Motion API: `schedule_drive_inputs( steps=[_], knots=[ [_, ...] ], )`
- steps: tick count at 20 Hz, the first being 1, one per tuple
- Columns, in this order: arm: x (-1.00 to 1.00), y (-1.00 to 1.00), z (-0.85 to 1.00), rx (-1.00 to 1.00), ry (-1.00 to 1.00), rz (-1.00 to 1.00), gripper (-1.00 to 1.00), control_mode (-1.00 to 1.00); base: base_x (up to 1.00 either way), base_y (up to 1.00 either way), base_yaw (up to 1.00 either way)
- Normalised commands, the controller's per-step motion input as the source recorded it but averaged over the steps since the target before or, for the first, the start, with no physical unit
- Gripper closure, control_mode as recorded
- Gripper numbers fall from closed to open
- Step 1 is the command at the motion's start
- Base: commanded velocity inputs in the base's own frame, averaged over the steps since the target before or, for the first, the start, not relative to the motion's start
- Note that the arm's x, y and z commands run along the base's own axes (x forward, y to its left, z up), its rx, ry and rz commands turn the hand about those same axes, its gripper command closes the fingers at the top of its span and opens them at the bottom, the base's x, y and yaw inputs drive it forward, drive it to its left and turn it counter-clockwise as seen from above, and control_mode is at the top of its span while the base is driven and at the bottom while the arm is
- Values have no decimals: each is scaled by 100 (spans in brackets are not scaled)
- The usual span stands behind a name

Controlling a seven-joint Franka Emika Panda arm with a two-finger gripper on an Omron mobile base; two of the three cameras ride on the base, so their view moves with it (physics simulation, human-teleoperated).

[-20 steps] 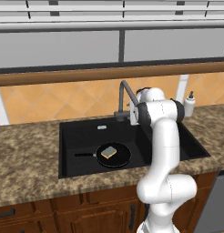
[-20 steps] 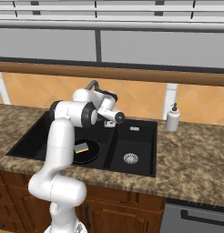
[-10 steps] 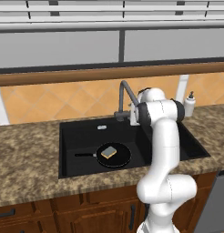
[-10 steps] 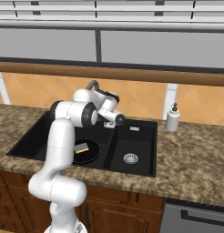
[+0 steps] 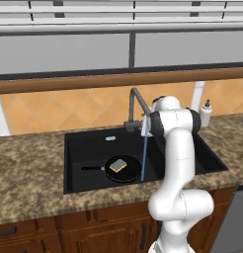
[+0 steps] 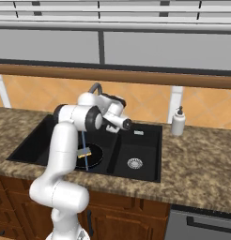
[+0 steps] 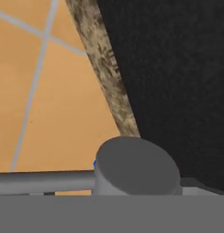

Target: Pick the pan and sponge and place them into the sink. Then turn on the water.

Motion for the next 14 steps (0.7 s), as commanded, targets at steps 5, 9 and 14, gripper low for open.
schedule_drive_inputs(
  steps=[5,9,14],
  knots=[
    [41,-100,-25,39,20,9,-100,-100,0,0,0],
    [-27,-100,-15,37,-3,9,-100,-100,0,0,0],
    [-100,-95,0,27,-48,5,-100,-100,0,0,0]
  ],
)
